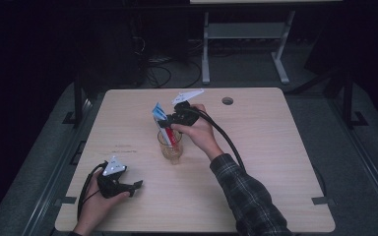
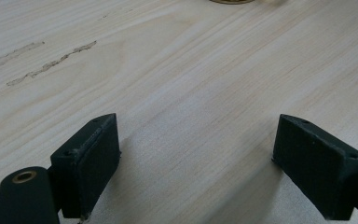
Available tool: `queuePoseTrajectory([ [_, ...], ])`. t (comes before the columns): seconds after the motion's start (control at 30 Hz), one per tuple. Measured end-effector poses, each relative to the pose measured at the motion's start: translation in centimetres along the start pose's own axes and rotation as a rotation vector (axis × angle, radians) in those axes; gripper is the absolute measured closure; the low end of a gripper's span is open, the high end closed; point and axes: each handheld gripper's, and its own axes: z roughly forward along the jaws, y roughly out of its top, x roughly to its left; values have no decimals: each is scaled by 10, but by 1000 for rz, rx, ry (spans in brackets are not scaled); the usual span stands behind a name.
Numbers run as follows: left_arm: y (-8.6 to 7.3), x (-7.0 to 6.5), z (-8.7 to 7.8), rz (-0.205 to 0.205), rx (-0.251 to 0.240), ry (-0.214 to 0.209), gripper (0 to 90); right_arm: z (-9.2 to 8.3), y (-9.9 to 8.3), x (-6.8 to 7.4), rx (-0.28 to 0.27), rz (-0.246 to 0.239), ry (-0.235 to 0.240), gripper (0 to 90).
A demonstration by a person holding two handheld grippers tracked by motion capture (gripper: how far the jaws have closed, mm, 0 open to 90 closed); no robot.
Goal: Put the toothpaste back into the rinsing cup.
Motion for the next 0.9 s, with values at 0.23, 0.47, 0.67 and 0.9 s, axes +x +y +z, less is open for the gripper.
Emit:
queuePoseTrajectory([
  [0.23, 0, 0, 0, -1, -3, 2, 135, 1, -2, -1, 5, 1, 8, 678],
  [0.47, 0, 0, 0, -2, -3, 0, 136, -3, -1, 0, -18, 6, -1, 497],
  [0.67, 0, 0, 0, -1, -3, 1, 136, -16, -6, -3, -30, 6, -35, 452],
  [0.9, 0, 0, 0, -2, -3, 1, 136, -42, -18, -8, -33, 8, -65, 444],
])
